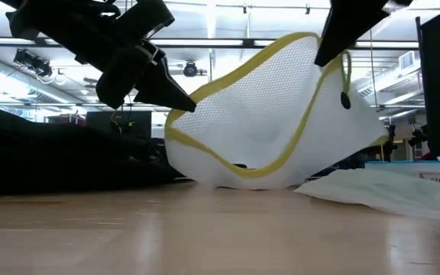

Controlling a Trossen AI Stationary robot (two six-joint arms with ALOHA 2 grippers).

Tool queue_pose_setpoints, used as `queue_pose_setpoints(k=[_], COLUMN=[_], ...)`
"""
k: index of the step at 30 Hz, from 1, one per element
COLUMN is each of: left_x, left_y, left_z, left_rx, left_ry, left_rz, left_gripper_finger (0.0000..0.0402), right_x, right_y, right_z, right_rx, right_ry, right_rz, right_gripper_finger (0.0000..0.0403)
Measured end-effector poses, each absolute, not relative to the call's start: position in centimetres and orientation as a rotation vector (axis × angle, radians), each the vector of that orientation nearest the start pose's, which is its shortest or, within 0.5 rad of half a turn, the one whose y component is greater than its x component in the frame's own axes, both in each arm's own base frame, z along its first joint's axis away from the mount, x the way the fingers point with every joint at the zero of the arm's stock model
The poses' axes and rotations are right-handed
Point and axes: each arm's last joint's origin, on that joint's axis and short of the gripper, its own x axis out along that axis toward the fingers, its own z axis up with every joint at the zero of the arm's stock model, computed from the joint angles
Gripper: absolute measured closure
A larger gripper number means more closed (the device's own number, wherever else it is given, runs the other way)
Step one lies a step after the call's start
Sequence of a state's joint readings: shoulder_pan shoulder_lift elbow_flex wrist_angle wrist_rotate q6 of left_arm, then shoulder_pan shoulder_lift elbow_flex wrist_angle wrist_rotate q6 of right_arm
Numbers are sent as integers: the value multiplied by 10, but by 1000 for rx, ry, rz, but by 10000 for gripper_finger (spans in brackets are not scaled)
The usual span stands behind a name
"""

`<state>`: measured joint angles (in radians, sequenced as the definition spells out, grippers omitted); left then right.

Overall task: Unpack backpack
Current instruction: Adjust the zip lock bag, then remove the pink charger adapter from the zip lock bag

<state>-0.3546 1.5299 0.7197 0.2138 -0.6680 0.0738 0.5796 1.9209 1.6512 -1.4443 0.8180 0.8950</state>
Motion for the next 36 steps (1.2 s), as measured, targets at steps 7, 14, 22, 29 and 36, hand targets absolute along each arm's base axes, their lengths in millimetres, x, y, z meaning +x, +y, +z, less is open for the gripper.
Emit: queue_pose_setpoints(k=[7, 14, 22, 29, 36], left_x=[284, 283, 283, 283, 283], left_y=[-86, -86, -87, -87, -87], left_z=[179, 178, 178, 178, 178], left_rx=[362, 348, 337, 338, 337], left_ry=[544, 555, 559, 559, 560], left_rz=[269, 259, 240, 239, 240], left_gripper_finger=[402, 402, 402, 402, 402], right_x=[307, 299, 295, 297, 323], right_y=[168, 166, 164, 165, 191], right_z=[257, 256, 254, 253, 250], right_rx=[-329, -251, -241, -228, -183], right_ry=[1070, 1142, 1165, 1183, 1042], right_rz=[-701, -760, -788, -761, -458], right_gripper_finger=[169, 132, 65, 51, 73])
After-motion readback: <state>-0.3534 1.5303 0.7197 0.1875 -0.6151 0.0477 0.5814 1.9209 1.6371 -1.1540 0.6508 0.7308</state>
